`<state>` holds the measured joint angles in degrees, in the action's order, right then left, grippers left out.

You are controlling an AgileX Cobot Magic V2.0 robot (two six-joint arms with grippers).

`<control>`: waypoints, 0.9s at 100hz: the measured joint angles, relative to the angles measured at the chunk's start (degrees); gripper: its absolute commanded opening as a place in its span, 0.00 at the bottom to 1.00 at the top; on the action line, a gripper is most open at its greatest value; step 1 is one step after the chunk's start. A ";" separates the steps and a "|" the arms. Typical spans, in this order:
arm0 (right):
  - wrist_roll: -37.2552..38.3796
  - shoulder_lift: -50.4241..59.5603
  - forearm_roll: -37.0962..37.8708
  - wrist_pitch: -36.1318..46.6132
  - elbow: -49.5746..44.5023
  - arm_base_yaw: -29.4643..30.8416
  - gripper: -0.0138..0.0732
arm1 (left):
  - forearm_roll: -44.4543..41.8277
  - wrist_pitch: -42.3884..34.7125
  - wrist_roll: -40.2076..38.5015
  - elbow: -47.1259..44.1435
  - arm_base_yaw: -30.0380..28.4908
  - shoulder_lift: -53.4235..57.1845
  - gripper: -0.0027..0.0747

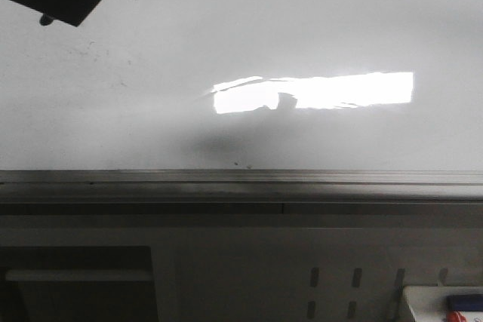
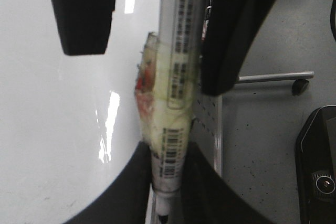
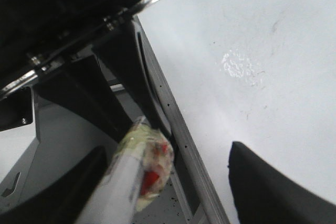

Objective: Write number 4 on whiteboard

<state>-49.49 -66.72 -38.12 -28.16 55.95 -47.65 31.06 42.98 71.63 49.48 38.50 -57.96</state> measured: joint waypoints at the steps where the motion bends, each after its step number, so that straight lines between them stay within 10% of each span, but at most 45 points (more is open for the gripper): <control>1: 0.00 -0.10 0.00 -0.06 0.00 0.00 0.66 | 0.00 0.00 0.00 0.00 0.00 0.00 0.01; 22: 0.00 -2.18 -3.26 0.98 0.03 -0.08 0.61 | -0.49 0.03 0.00 0.00 0.00 0.00 0.01; 70: -0.90 -3.06 -4.24 0.36 0.03 -1.16 0.08 | -1.97 0.21 -0.59 0.00 0.00 0.00 0.01; 90: -1.16 -3.06 -4.70 0.18 0.03 -1.16 0.08 | -0.56 0.53 -2.03 0.00 0.00 0.00 0.39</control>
<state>-50.65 -69.77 -42.83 -27.98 55.99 -48.81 30.50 43.52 69.61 49.48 38.50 -57.96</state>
